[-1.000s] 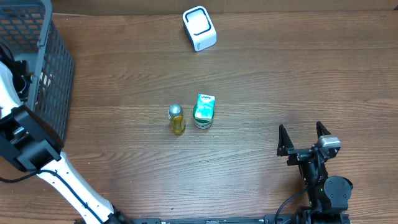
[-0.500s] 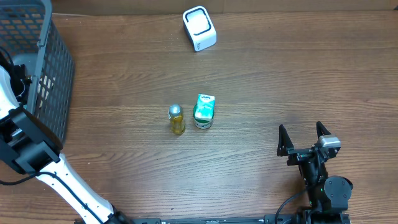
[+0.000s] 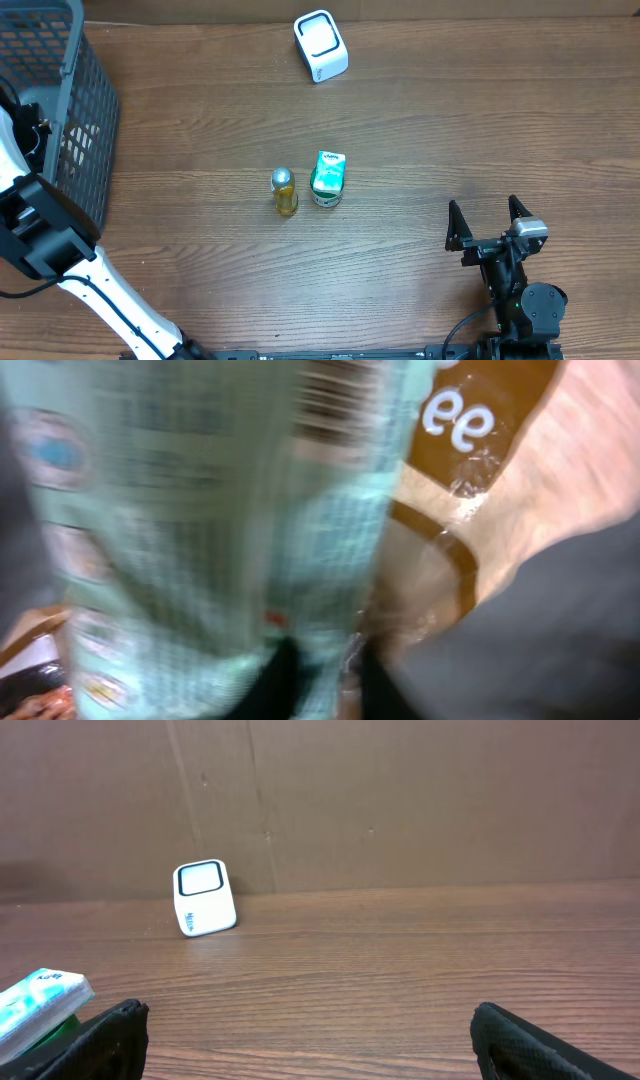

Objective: Scan the item barcode
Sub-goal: 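Grasp the brown-and-green toilet paper bag in the basket with the left gripper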

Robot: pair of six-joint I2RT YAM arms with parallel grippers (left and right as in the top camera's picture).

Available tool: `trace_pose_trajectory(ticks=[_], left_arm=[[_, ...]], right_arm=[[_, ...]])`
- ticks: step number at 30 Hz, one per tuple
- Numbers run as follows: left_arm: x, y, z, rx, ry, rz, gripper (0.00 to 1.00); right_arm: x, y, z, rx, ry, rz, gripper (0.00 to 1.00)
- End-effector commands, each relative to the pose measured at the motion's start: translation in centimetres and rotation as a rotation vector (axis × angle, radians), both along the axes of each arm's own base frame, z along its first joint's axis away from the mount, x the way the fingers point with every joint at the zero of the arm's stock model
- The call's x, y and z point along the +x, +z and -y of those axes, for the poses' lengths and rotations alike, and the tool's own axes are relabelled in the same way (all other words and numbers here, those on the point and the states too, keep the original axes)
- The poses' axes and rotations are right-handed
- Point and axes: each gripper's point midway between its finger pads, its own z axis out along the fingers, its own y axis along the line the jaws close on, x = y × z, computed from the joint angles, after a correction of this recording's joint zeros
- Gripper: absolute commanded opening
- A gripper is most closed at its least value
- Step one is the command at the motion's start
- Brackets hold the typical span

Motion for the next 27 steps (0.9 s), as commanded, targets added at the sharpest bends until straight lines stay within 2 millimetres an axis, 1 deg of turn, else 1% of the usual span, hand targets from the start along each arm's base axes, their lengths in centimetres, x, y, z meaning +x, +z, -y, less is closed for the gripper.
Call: trace_pose_trajectory(ticks=[1,3,4,5,8,10,11,12,13,15,17,18,19,20,22,24,27], left_arm=[[-1.5,-5.5,2.5,-0.134,0.032,-0.092,0.52],[-1.4,-5.3,2.5,-0.131,0.033,-0.089,0.58],[-1.3,-5.3,2.5,-0.131,0.031,-0.088,0.67],[-1.3,-5.4,2.6,-0.132,0.03,-0.09,0.72],[-1.6,-5.8,2.9,-0.141,0.028,-0.102,0.77],[-1.9,-6.4,3.1,-0.146,0.028,-0.113,0.78],[-2.1,-6.7,3.2,-0.149,0.029,-0.117,0.73],[-2.2,-7.1,3.3,-0.153,0.029,-0.122,0.63],[-2.4,-7.5,3.4,-0.156,0.029,-0.126,0.48],[-2.8,-8.4,3.8,-0.164,0.03,-0.138,0.24],[-3.1,-9.0,4.0,-0.169,0.033,-0.145,0.15],[-3.2,-9.2,4.0,-0.17,0.043,-0.146,0.08],[-3.2,-9.2,4.1,-0.171,0.05,-0.145,0.04],[-3.1,-9.1,4.0,-0.17,0.049,-0.142,0.04],[-2.7,-8.2,3.7,-0.16,0.049,-0.128,0.04],[-1.8,-6.4,3.2,-0.142,0.06,-0.096,0.04],[-0.2,-2.3,1.6,-0.093,0.122,0.0,0.04]], right_arm=[[0.0,-0.2,0.2,0.001,-0.008,0.001,1.0],[0.0,-0.2,0.2,0.001,-0.008,0.001,1.0],[0.0,-0.2,0.2,0.001,-0.008,0.001,1.0],[0.0,-0.2,0.2,0.001,-0.008,0.001,1.0],[0.0,-0.2,0.2,0.0,-0.008,0.001,1.0],[0.0,-0.2,0.2,0.001,-0.008,0.001,1.0],[0.0,-0.2,0.2,0.001,-0.008,0.001,1.0],[0.0,-0.2,0.2,0.001,-0.008,0.001,1.0],[0.0,-0.2,0.2,0.001,-0.008,0.001,1.0],[0.0,-0.2,0.2,0.001,-0.008,0.001,1.0],[0.0,-0.2,0.2,0.001,-0.008,0.001,1.0],[0.0,-0.2,0.2,0.001,-0.008,0.001,1.0],[0.0,-0.2,0.2,0.001,-0.008,0.001,1.0],[0.0,-0.2,0.2,0.001,-0.008,0.001,1.0],[0.0,-0.2,0.2,0.001,-0.008,0.001,1.0],[0.0,-0.2,0.2,0.001,-0.008,0.001,1.0],[0.0,-0.2,0.2,0.001,-0.008,0.001,1.0]])
